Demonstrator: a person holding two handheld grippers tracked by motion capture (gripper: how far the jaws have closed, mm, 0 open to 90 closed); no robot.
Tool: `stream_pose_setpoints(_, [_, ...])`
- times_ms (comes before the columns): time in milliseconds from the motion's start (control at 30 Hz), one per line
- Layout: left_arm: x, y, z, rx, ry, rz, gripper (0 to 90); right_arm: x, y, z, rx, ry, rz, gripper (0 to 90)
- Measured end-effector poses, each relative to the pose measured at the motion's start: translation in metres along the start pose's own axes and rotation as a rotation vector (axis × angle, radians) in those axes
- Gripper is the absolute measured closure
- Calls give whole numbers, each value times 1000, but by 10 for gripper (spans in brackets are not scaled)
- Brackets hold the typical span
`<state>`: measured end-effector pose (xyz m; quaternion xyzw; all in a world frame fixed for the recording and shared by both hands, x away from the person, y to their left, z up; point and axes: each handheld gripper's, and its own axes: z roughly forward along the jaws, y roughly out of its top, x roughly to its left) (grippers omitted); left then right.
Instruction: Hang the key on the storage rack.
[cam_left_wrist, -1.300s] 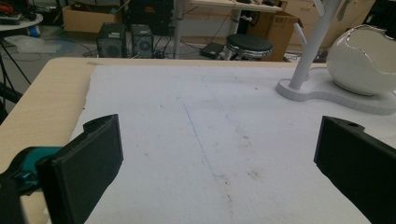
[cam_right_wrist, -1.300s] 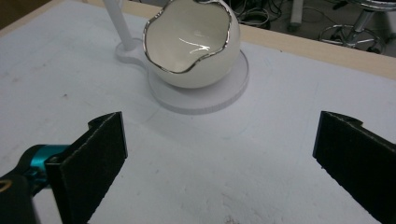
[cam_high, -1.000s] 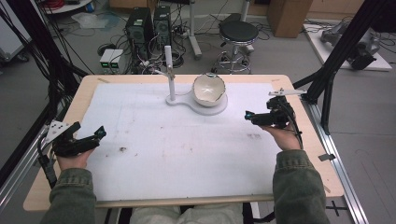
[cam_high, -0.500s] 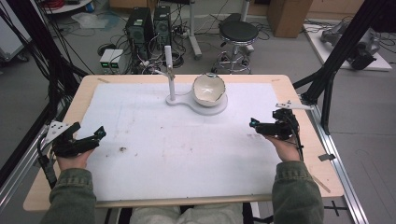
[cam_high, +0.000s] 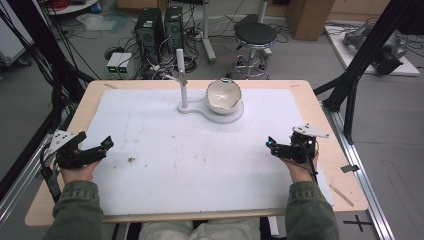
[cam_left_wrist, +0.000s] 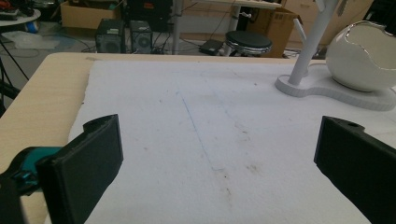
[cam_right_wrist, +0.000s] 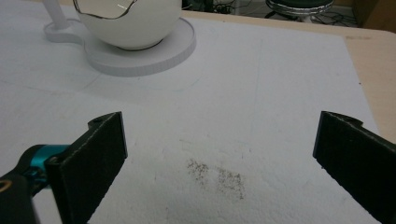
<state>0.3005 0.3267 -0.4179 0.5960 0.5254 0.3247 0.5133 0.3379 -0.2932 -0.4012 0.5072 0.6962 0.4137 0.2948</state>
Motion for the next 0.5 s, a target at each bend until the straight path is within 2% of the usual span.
stream_pose_setpoints(333, [0, 0, 1, 2, -4, 1, 17, 1, -10, -4, -35, 9, 9, 19])
stream_pose_setpoints(500, [0, 0, 1, 0, -4, -1, 17, -1, -7, -12, -90, 13, 23, 19])
